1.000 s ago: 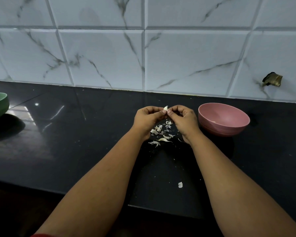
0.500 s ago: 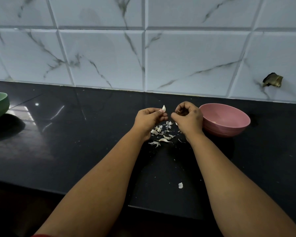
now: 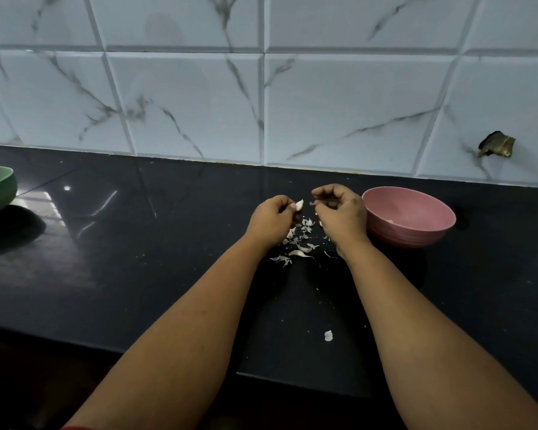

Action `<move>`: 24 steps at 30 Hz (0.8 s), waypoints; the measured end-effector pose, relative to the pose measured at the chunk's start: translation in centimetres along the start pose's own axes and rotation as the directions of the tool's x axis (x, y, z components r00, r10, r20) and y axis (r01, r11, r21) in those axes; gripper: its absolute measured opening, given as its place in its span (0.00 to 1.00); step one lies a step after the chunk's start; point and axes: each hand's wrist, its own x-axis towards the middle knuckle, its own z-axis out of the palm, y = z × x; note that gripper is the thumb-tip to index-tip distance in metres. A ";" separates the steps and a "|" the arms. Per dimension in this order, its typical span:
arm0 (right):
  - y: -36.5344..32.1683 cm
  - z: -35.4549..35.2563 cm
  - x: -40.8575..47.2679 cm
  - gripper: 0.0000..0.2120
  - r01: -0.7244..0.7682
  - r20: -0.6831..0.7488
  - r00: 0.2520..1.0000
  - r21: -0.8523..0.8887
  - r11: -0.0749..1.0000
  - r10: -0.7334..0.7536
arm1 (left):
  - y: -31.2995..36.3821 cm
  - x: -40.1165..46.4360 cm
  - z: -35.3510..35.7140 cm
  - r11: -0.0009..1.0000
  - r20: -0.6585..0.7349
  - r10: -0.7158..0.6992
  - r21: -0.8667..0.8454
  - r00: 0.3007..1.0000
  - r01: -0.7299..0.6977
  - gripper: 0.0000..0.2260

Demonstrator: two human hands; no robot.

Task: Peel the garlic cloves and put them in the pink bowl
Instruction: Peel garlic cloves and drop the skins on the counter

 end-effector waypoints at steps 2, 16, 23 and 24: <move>-0.2 0.0 -0.1 0.10 0.007 0.030 1.000 0.036 0.999 -0.008 | 0.0 0.0 -0.1 0.997 0.000 0.026 0.075 1.000 -0.026 0.11; -0.3 0.0 -0.4 0.08 -0.103 0.175 0.983 0.263 0.959 0.058 | 0.0 -0.3 -0.2 0.973 -0.075 0.140 -0.176 0.987 -0.151 0.03; 0.1 0.5 -0.6 0.08 -0.134 0.113 0.988 0.243 0.961 0.109 | 0.1 -0.7 0.7 0.912 -0.095 0.042 -0.403 0.995 -0.077 0.04; 0.1 0.5 -0.6 0.09 -0.116 0.097 0.991 0.240 0.964 0.095 | 0.2 -0.8 0.9 0.903 -0.104 0.030 -0.424 0.994 -0.072 0.05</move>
